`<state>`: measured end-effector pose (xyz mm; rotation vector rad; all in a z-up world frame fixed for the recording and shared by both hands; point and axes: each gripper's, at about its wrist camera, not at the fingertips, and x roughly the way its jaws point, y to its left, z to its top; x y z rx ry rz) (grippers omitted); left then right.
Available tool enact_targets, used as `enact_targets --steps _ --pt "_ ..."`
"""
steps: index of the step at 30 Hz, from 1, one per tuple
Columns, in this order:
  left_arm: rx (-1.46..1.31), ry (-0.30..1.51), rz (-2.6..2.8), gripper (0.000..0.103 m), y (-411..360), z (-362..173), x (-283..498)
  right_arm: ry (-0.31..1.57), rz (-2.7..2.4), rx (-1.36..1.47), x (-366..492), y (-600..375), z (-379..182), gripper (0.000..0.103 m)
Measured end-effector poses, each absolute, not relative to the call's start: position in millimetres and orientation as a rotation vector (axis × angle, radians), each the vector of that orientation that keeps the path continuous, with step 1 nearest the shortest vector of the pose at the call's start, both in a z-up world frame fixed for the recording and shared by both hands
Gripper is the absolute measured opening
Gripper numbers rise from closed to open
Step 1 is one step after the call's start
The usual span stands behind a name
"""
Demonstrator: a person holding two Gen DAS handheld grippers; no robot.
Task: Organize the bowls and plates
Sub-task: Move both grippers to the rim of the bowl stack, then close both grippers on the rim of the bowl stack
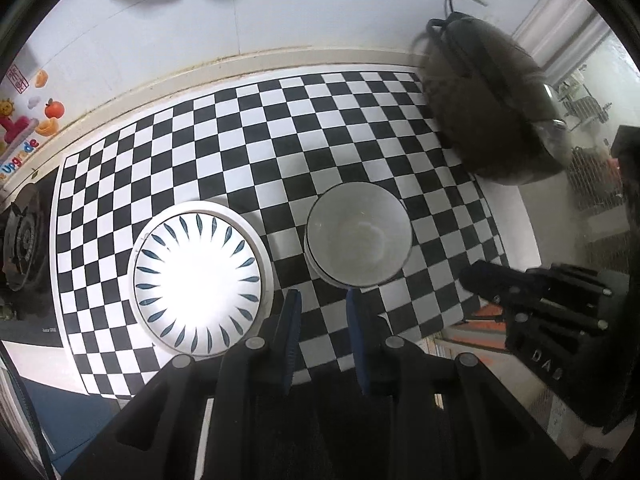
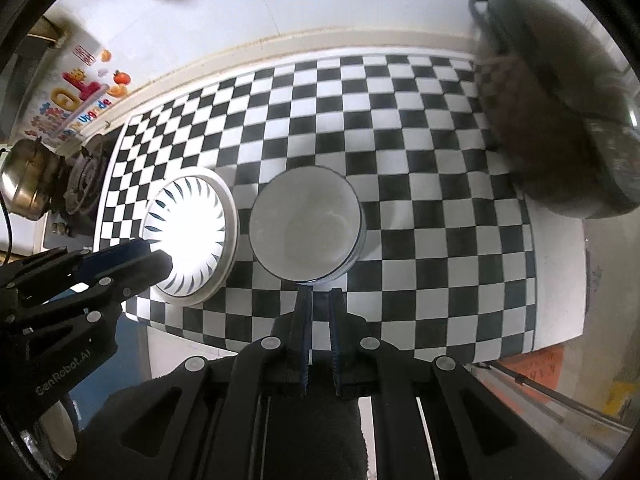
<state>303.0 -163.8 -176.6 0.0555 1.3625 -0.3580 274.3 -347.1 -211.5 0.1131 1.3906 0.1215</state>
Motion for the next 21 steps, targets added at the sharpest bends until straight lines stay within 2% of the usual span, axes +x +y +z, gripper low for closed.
enact_targets --steps 10,12,14,15,16,21 --pt "0.047 1.328 -0.388 0.021 -168.6 -158.4 288.0 1.323 0.092 0.107 255.7 -359.8 -176.6 0.010" --pt "0.026 1.333 -0.387 0.027 -168.1 -163.5 294.0 1.326 0.098 0.120 255.8 -362.4 -176.5 0.022" --pt "-0.015 1.357 -0.389 0.029 -165.8 -172.9 303.2 1.343 0.105 0.123 260.0 -365.5 -182.6 0.070" --pt "-0.041 1.379 -0.388 0.030 -164.3 -180.1 309.9 1.348 0.110 0.137 262.2 -367.9 -186.1 0.077" --pt "-0.076 1.409 -0.398 0.030 -162.5 -189.0 318.2 1.351 0.117 0.168 265.7 -372.7 -191.3 0.079" --pt "-0.175 1.503 -0.371 0.030 -157.4 -232.2 354.2 1.394 0.128 0.229 287.9 -387.3 -226.5 0.083"
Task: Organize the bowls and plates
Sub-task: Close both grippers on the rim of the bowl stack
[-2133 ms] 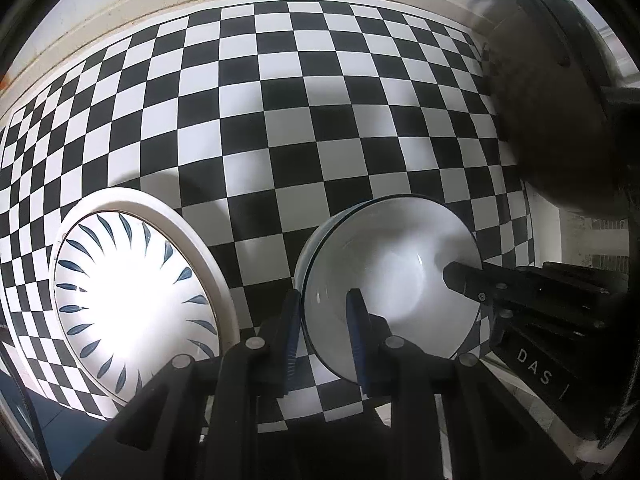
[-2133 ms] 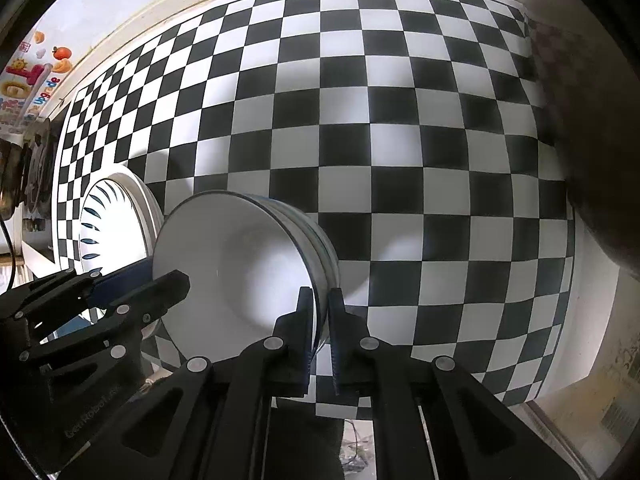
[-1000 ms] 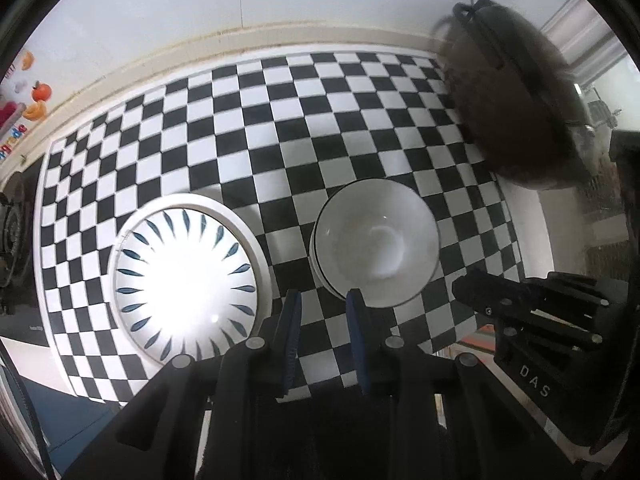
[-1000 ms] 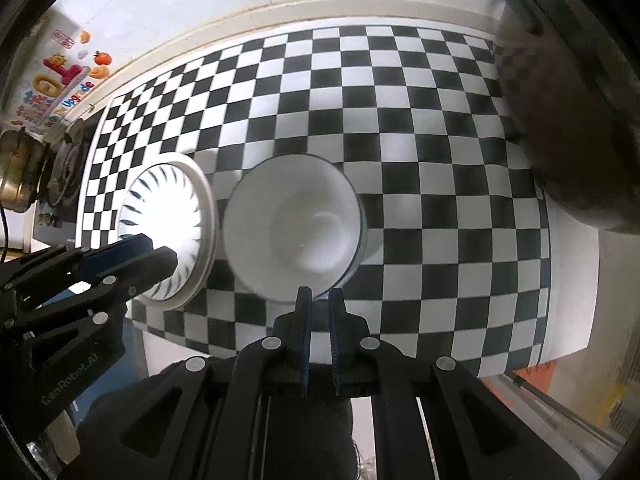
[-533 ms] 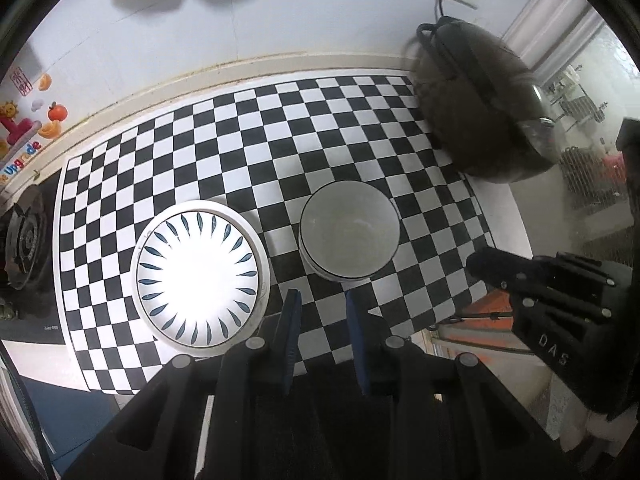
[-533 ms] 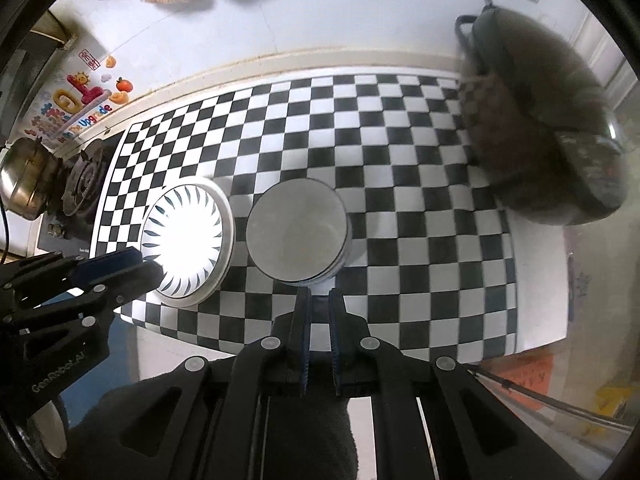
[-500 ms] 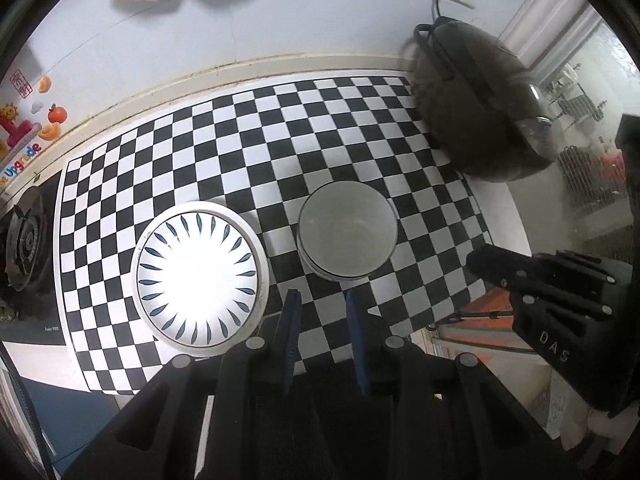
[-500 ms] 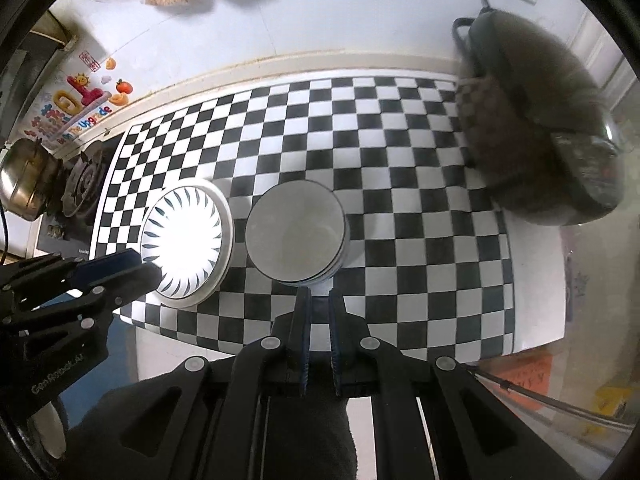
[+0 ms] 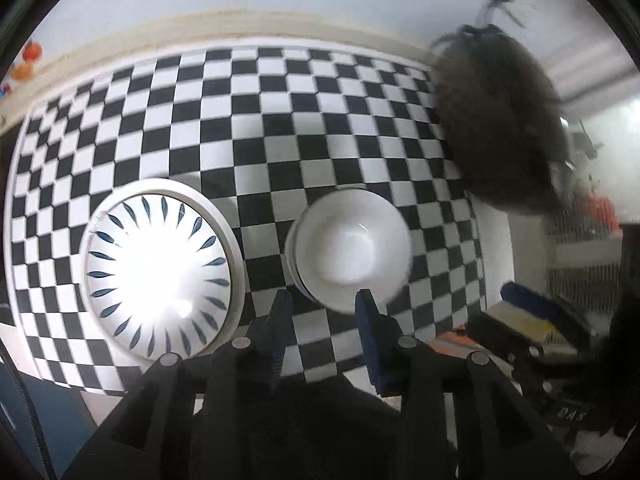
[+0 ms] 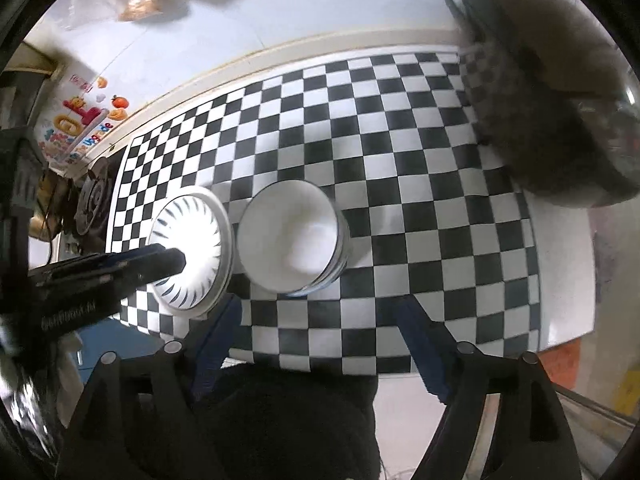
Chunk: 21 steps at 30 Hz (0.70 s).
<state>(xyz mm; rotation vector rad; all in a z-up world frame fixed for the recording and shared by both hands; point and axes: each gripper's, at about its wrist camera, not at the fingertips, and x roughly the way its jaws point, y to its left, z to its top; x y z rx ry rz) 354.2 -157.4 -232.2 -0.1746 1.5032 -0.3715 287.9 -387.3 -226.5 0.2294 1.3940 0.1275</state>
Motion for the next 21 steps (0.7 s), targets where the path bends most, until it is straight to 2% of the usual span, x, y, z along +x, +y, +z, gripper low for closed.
enact_targets --steps 10,21 --pt "-0.325 1.717 -0.367 0.030 -163.7 -320.7 400.5 1.519 0.138 0.350 339.4 -403.5 -315.8 0.084" --pt "-0.343 1.803 -0.368 0.031 -166.8 -357.7 415.3 1.623 0.178 0.470 367.5 -400.4 -384.2 0.084"
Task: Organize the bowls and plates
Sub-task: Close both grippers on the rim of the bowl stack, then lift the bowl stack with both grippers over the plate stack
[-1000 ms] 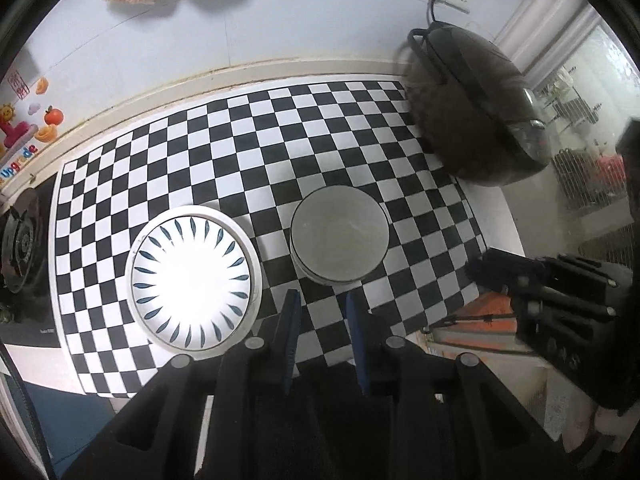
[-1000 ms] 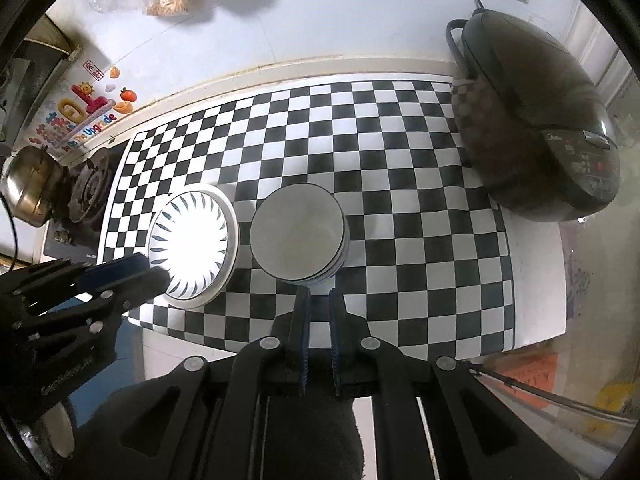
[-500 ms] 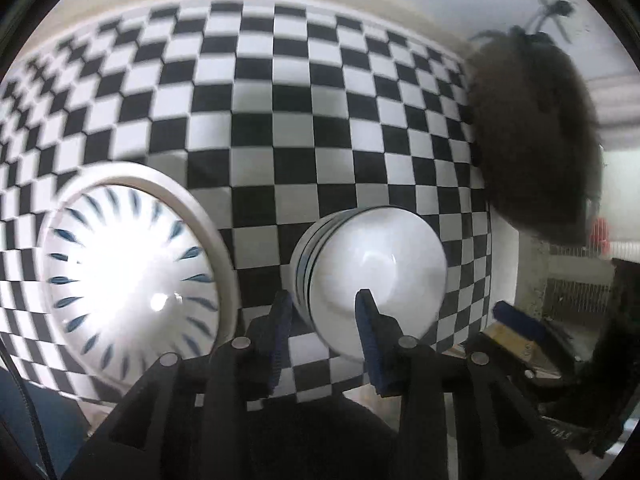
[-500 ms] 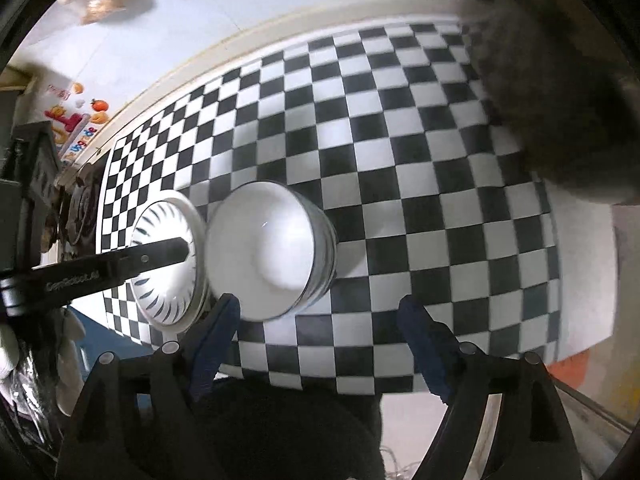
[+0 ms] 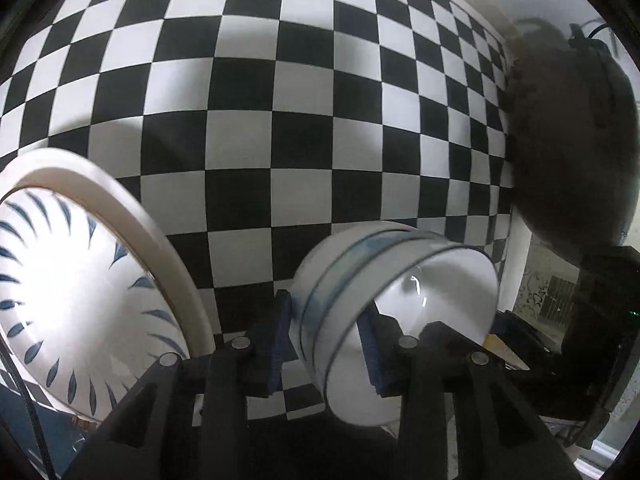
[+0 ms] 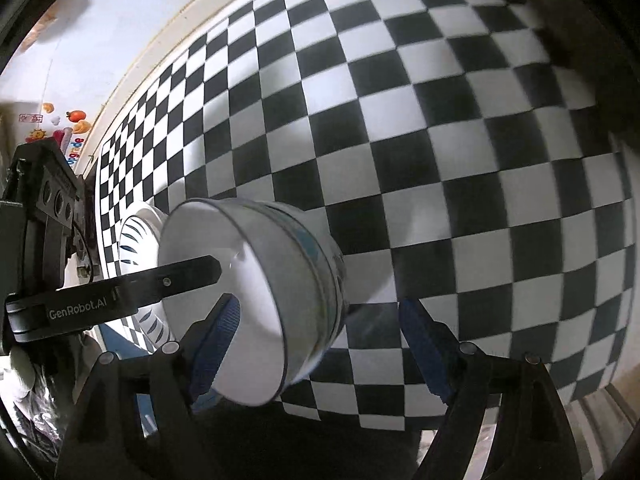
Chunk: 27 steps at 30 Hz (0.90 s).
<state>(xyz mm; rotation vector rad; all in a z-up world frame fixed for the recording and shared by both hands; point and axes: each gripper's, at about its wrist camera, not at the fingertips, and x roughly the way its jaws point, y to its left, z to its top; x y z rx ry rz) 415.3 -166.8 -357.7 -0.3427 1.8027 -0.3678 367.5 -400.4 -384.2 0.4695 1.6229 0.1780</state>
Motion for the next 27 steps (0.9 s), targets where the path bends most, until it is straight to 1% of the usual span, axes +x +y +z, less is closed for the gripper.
enact_targets --steps 3,5,6,8,11,13,15,16,22,23,27 --pt "-0.336 1.829 -0.372 0.031 -167.9 -368.8 416.6 1.643 0.195 0.508 370.5 -398.1 -398.6 0.084" --pt "-0.354 1.846 -0.398 0.038 -169.7 -374.8 416.2 1.658 0.201 0.531 371.4 -396.6 -407.1 0.084" --pt "-0.366 1.849 -0.403 0.039 -170.3 -376.1 416.7 1.663 0.208 0.540 371.8 -395.5 -410.8 0.084" --pt "-0.377 1.845 -0.422 0.045 -172.4 -377.7 417.7 1.675 0.217 0.553 371.7 -393.3 -418.2 0.084" --pt "-0.405 1.832 -0.447 0.050 -173.1 -380.5 419.0 1.688 0.249 0.599 371.9 -390.2 -430.2 0.084" --pt "-0.418 1.826 -0.461 0.049 -172.8 -382.8 418.7 1.700 0.260 0.629 371.5 -389.0 -436.9 0.082" --pt "-0.420 1.817 -0.469 0.048 -173.1 -384.2 417.3 1.712 0.282 0.683 370.0 -388.2 -444.3 0.075" --pt "-0.418 1.813 -0.469 0.048 -174.1 -384.1 417.5 1.716 0.291 0.707 368.9 -387.4 -447.5 0.066" --pt "-0.372 1.738 -0.457 0.047 -176.6 -374.7 407.4 1.679 0.311 0.763 363.8 -385.3 -455.4 0.063" --pt "-0.379 1.734 -0.458 0.046 -174.4 -374.5 406.9 1.673 0.314 0.773 362.5 -386.0 -456.7 0.062" --pt "-0.373 1.724 -0.453 0.046 -171.9 -371.5 401.8 1.662 0.316 0.774 361.1 -384.5 -458.2 0.061"
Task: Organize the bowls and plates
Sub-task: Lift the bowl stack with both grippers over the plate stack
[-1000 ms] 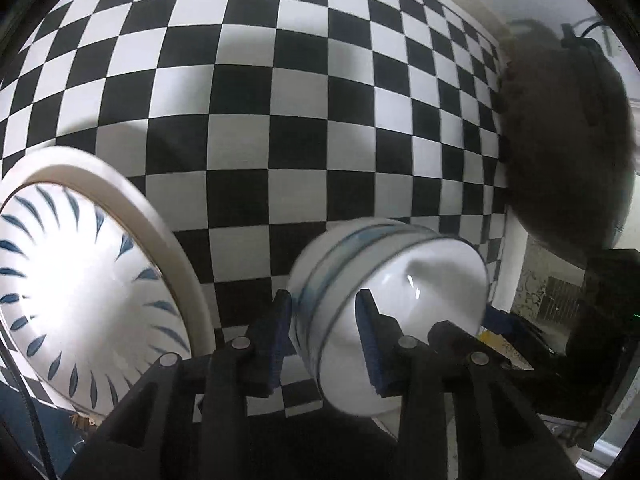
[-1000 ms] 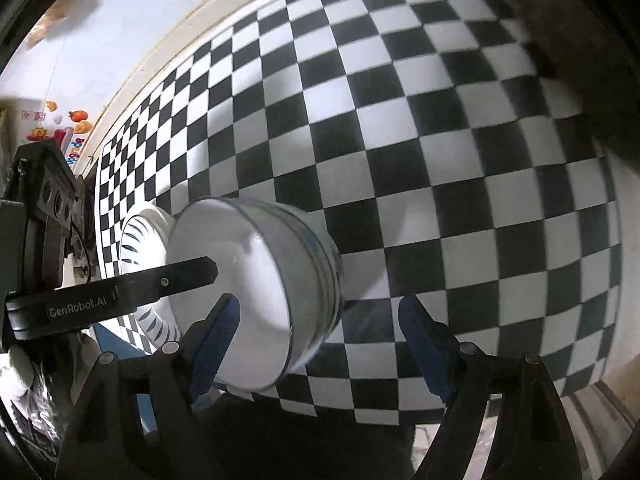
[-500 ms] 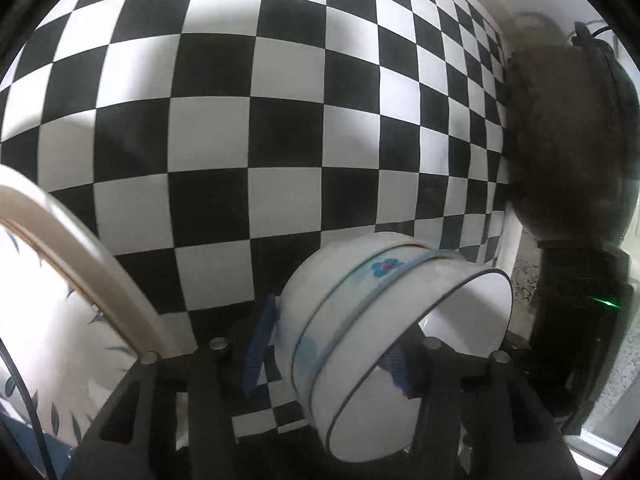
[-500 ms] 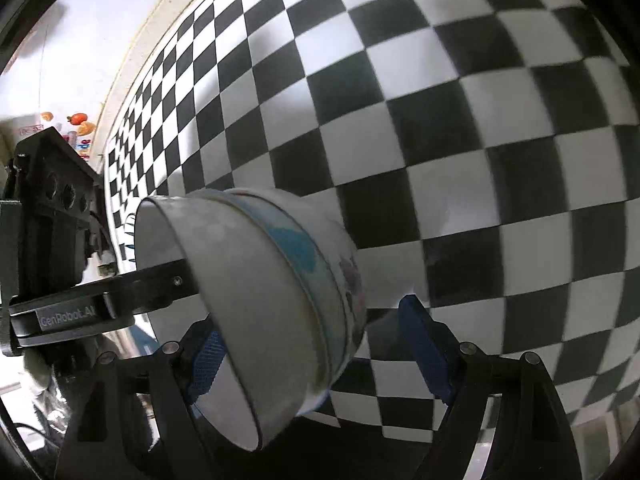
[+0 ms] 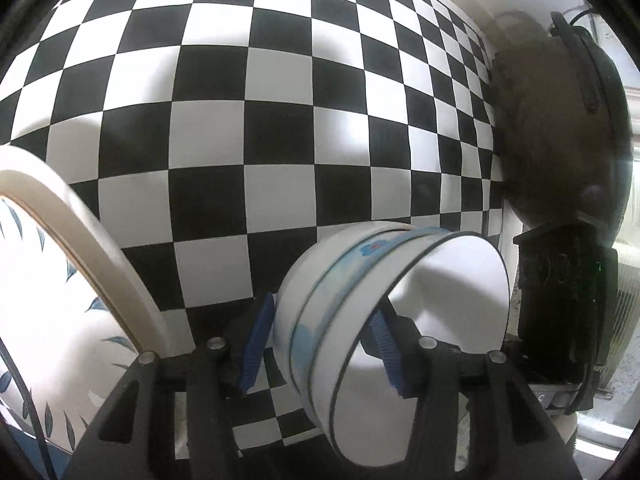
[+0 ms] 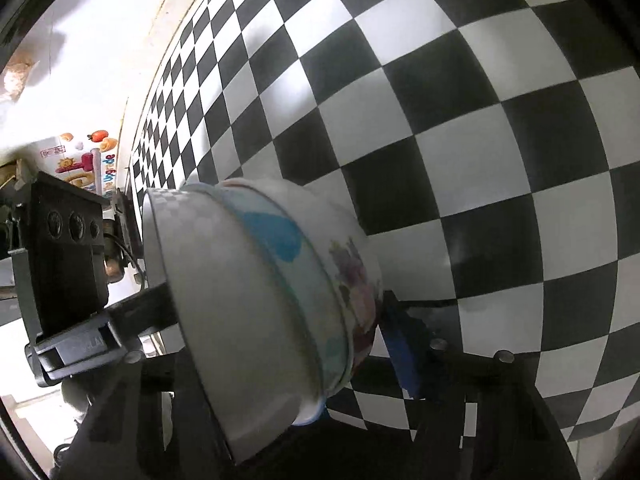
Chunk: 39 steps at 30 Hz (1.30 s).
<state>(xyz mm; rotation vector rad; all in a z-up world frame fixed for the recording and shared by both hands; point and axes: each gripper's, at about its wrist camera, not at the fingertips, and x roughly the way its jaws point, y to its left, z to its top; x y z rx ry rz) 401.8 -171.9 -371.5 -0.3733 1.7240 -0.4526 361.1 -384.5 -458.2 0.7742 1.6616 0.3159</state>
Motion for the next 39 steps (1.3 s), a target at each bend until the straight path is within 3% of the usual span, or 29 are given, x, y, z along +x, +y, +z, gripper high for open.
enact_targets --steps 21,31,39 --pt "-0.358 1.634 -0.412 0.046 -157.5 -330.3 391.4 1.636 0.386 0.719 367.5 -369.4 -407.6 0.058" --pt "-0.412 1.580 -0.313 0.046 -97.2 -303.9 389.6 1.640 0.508 0.616 391.0 -310.7 -375.4 0.058" --pt "-0.481 1.581 -0.203 0.046 -25.3 -313.2 380.9 1.689 0.612 0.539 403.6 -231.6 -383.9 0.058"
